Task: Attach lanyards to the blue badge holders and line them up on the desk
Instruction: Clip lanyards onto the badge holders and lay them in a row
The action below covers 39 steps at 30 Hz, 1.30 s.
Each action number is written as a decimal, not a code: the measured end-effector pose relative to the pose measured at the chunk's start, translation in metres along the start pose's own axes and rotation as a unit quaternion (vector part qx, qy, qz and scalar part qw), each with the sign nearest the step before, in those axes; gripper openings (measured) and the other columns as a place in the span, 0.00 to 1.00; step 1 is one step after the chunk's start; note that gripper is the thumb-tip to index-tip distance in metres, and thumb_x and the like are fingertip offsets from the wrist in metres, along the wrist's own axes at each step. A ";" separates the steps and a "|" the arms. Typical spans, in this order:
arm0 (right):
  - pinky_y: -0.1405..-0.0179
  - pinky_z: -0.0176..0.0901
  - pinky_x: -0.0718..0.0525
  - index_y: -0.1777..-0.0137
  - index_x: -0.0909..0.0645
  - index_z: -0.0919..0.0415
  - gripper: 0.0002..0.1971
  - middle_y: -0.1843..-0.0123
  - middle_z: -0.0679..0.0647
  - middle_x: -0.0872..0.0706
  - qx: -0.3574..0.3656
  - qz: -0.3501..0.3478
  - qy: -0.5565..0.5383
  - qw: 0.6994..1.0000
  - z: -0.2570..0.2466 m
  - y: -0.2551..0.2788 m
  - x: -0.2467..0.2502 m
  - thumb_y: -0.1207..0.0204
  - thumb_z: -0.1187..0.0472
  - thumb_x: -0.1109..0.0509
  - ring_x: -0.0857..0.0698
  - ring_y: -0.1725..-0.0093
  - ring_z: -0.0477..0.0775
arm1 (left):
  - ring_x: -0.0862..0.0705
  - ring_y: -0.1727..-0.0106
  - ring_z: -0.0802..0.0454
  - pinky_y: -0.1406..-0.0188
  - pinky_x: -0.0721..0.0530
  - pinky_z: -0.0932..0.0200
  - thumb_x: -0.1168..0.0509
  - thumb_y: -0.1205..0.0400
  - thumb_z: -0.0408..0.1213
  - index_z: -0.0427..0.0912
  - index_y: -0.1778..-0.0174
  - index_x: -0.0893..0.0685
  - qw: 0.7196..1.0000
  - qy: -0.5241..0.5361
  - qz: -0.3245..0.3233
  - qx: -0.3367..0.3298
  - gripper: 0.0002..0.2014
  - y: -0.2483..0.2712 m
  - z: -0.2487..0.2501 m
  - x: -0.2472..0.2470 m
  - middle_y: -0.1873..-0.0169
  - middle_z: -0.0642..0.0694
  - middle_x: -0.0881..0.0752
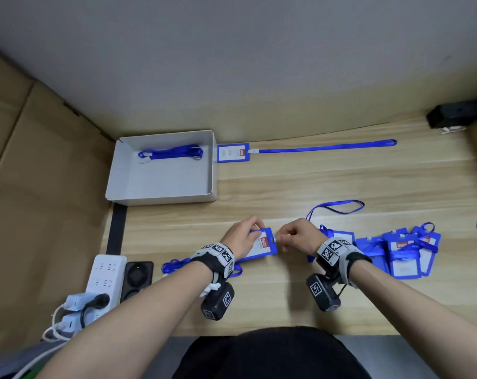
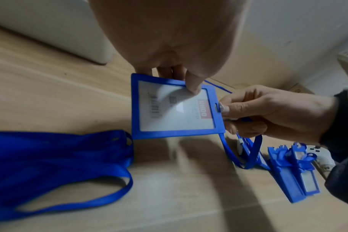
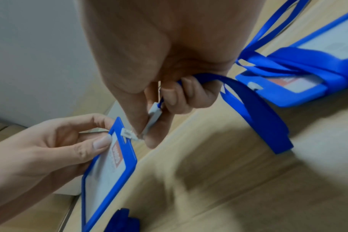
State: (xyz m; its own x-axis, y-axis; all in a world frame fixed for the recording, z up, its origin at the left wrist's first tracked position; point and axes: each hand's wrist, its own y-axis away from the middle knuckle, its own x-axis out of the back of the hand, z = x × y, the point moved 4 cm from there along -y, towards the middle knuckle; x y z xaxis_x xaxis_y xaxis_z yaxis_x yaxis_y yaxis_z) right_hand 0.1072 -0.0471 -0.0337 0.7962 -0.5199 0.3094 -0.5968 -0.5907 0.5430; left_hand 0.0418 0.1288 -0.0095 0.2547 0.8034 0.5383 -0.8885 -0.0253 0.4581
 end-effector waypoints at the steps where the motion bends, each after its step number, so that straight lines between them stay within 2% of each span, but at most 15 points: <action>1: 0.60 0.41 0.21 0.65 0.10 0.54 0.08 0.71 0.51 0.10 0.009 -0.006 -0.006 1.000 -0.004 0.001 -0.001 0.25 0.55 0.25 0.18 0.69 0.42 | 0.16 0.52 0.47 0.48 0.18 0.50 0.38 0.17 0.34 0.50 0.49 0.20 1.000 0.001 0.001 -0.005 0.06 0.001 0.002 0.004 0.57 0.51 0.12; 7: 0.59 0.44 0.22 0.60 0.09 0.58 0.08 0.71 0.51 0.11 0.042 0.002 -0.027 0.999 -0.015 0.006 0.003 0.22 0.58 0.26 0.19 0.68 0.45 | 0.14 0.55 0.45 0.52 0.17 0.49 0.37 0.17 0.34 0.55 0.52 0.21 0.999 0.023 -0.015 -0.039 0.08 0.012 0.014 0.015 0.60 0.51 0.12; 11: 0.56 0.47 0.22 0.60 0.08 0.57 0.08 0.69 0.58 0.11 0.059 -0.002 -0.049 0.997 -0.019 0.012 0.002 0.22 0.58 0.26 0.19 0.65 0.48 | 0.14 0.56 0.47 0.50 0.17 0.49 0.37 0.17 0.34 0.54 0.51 0.21 0.999 0.025 -0.016 -0.044 0.07 0.018 0.019 0.018 0.59 0.50 0.11; 14: 0.56 0.48 0.23 0.64 0.08 0.51 0.09 0.69 0.57 0.11 0.061 -0.007 -0.056 0.997 -0.024 0.017 0.003 0.22 0.58 0.25 0.20 0.65 0.49 | 0.15 0.57 0.50 0.49 0.17 0.49 0.37 0.17 0.34 0.53 0.51 0.21 0.998 0.021 -0.026 -0.045 0.07 0.018 0.024 0.021 0.60 0.51 0.12; 17: 0.55 0.47 0.23 0.67 0.09 0.54 0.11 0.69 0.56 0.11 0.070 -0.013 -0.058 0.996 -0.034 0.023 0.001 0.23 0.60 0.25 0.19 0.65 0.48 | 0.15 0.57 0.51 0.49 0.16 0.49 0.37 0.17 0.34 0.51 0.50 0.21 0.999 0.014 -0.025 -0.045 0.06 0.018 0.030 0.026 0.61 0.52 0.13; 20: 0.55 0.44 0.22 0.69 0.09 0.54 0.12 0.69 0.55 0.11 0.070 0.004 -0.061 0.996 -0.040 0.026 0.003 0.23 0.62 0.25 0.18 0.65 0.46 | 0.15 0.57 0.50 0.49 0.17 0.50 0.37 0.17 0.33 0.46 0.48 0.19 0.999 0.000 -0.020 -0.043 0.05 0.019 0.034 0.030 0.60 0.49 0.12; 23: 0.57 0.38 0.23 0.66 0.09 0.56 0.10 0.69 0.52 0.12 0.077 0.005 -0.057 0.995 -0.045 0.032 0.006 0.22 0.62 0.25 0.19 0.66 0.43 | 0.14 0.53 0.47 0.48 0.17 0.50 0.37 0.17 0.34 0.47 0.48 0.19 0.999 -0.034 -0.020 -0.031 0.05 0.020 0.036 0.032 0.58 0.49 0.11; 26: 0.64 0.29 0.25 0.54 0.10 0.63 0.07 0.70 0.41 0.14 0.087 -0.035 -0.027 0.995 -0.048 0.037 0.003 0.19 0.65 0.29 0.23 0.69 0.39 | 0.14 0.50 0.50 0.47 0.17 0.51 0.36 0.18 0.36 0.50 0.48 0.18 0.995 -0.098 0.005 -0.020 0.06 0.022 0.036 0.036 0.56 0.53 0.12; 27: 0.67 0.31 0.24 0.48 0.10 0.60 0.07 0.70 0.40 0.16 0.077 -0.044 -0.016 0.996 -0.045 0.038 0.002 0.18 0.64 0.30 0.23 0.70 0.41 | 0.15 0.50 0.50 0.47 0.18 0.52 0.36 0.18 0.36 0.51 0.48 0.17 0.994 -0.107 0.013 -0.017 0.06 0.022 0.036 0.036 0.55 0.53 0.12; 28: 0.69 0.38 0.21 0.44 0.11 0.53 0.09 0.70 0.41 0.17 0.063 -0.045 -0.006 0.997 -0.041 0.039 0.001 0.19 0.62 0.30 0.23 0.69 0.45 | 0.14 0.50 0.51 0.47 0.18 0.52 0.36 0.18 0.36 0.51 0.48 0.17 0.994 -0.108 0.017 -0.015 0.06 0.023 0.036 0.036 0.55 0.53 0.12; 30: 0.69 0.53 0.17 0.46 0.13 0.41 0.12 0.67 0.51 0.18 0.038 -0.034 -0.001 0.999 -0.033 0.040 0.000 0.22 0.58 0.32 0.20 0.66 0.54 | 0.14 0.50 0.51 0.47 0.17 0.52 0.35 0.18 0.36 0.51 0.49 0.17 0.994 -0.102 0.021 -0.014 0.06 0.024 0.037 0.035 0.54 0.52 0.11; 31: 0.67 0.58 0.16 0.47 0.13 0.42 0.12 0.66 0.53 0.18 0.035 -0.024 -0.013 0.999 -0.032 0.039 0.000 0.21 0.61 0.33 0.19 0.65 0.56 | 0.14 0.49 0.50 0.47 0.17 0.52 0.35 0.18 0.36 0.52 0.49 0.17 0.994 -0.102 0.025 -0.014 0.06 0.023 0.038 0.034 0.54 0.52 0.11; 32: 0.64 0.57 0.16 0.47 0.14 0.48 0.12 0.66 0.54 0.18 0.036 -0.012 -0.033 0.999 -0.035 0.040 0.000 0.19 0.66 0.34 0.20 0.64 0.56 | 0.14 0.49 0.49 0.47 0.18 0.52 0.36 0.18 0.37 0.52 0.49 0.17 0.994 -0.107 0.031 -0.015 0.06 0.022 0.040 0.033 0.54 0.52 0.11; 35: 0.62 0.46 0.15 0.46 0.16 0.62 0.11 0.67 0.50 0.18 0.038 0.010 -0.085 0.996 -0.046 0.039 -0.001 0.18 0.76 0.38 0.20 0.66 0.52 | 0.15 0.47 0.47 0.50 0.18 0.52 0.36 0.18 0.38 0.53 0.48 0.17 0.986 -0.155 0.055 -0.013 0.07 0.018 0.047 0.034 0.52 0.53 0.11; 39: 0.68 0.36 0.15 0.43 0.18 0.68 0.11 0.71 0.45 0.15 0.024 0.002 -0.128 0.991 -0.046 0.036 0.000 0.18 0.78 0.38 0.18 0.71 0.52 | 0.15 0.46 0.45 0.53 0.20 0.52 0.36 0.18 0.40 0.54 0.48 0.17 0.968 -0.229 0.096 -0.031 0.06 0.016 0.058 0.038 0.51 0.51 0.11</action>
State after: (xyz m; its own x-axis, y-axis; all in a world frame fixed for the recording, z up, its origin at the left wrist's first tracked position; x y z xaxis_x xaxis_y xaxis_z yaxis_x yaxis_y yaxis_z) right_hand 0.0906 -0.0402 0.0222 0.7456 -0.6587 0.1005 -0.6096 -0.6133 0.5023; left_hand 0.0596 0.1247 0.0590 0.2118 0.4397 0.8728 -0.9538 -0.1016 0.2826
